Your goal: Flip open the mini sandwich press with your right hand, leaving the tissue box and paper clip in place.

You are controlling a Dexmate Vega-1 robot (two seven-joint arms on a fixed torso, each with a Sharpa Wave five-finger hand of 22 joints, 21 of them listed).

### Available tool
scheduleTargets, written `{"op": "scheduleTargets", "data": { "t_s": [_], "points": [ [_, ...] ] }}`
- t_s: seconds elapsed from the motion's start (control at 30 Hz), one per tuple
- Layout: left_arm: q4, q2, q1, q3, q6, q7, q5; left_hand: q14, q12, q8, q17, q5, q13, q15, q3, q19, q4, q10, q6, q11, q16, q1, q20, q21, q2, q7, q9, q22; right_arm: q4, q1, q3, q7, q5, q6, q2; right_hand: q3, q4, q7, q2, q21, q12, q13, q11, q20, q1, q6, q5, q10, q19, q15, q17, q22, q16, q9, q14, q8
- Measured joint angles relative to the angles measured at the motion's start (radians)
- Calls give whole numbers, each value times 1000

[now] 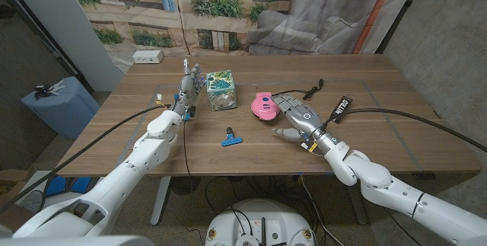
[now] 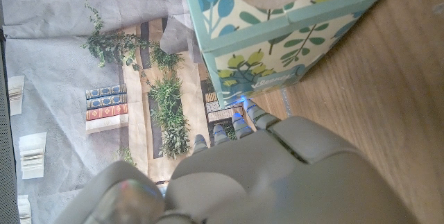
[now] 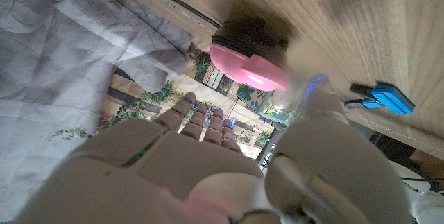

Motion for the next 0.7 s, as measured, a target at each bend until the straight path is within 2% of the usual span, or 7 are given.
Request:
{"op": "scheduleTargets", "data": {
  "t_s": [0.1,0.3,0.5,0.57,0.7],
  "points": [
    [0,0,0,0,0,0,0,0,0,0,0,0,0,0,0,0,0,0,0,0,0,0,0,0,0,0,0,0,6,4,-6,-9,-9,-9,5,5,3,0,5,0,0,0,0,0,6,0,0,0,0,0,0,0,0,0,0,0],
    [0,0,0,0,0,0,0,0,0,0,0,0,0,0,0,0,0,0,0,0,0,0,0,0,0,0,0,0,39,29,-37,-24,-24,-21,27,12,3,-7,-14,0,0,0,0,7,26,7,0,0,7,0,-5,0,0,0,0,0],
    [0,0,0,0,0,0,0,0,0,0,0,0,0,0,0,0,0,0,0,0,0,0,0,0,0,0,0,0,65,50,-59,-38,-34,-25,43,14,3,-7,-8,0,0,0,0,11,32,14,0,7,11,5,-5,0,0,0,5,4],
    [0,0,0,0,0,0,0,0,0,0,0,0,0,0,0,0,0,0,0,0,0,0,0,0,0,0,0,0,77,61,-69,-44,-36,-25,51,17,2,-13,-19,0,0,0,-4,11,53,23,0,11,18,6,-5,0,0,0,6,4],
    [0,0,0,0,0,0,0,0,0,0,0,0,0,0,0,0,0,0,0,0,0,0,0,0,0,0,0,0,97,77,-84,-57,-40,-25,62,25,3,-23,-13,0,0,0,-7,11,63,34,0,21,29,11,-9,0,4,0,11,6]
  ]
}}
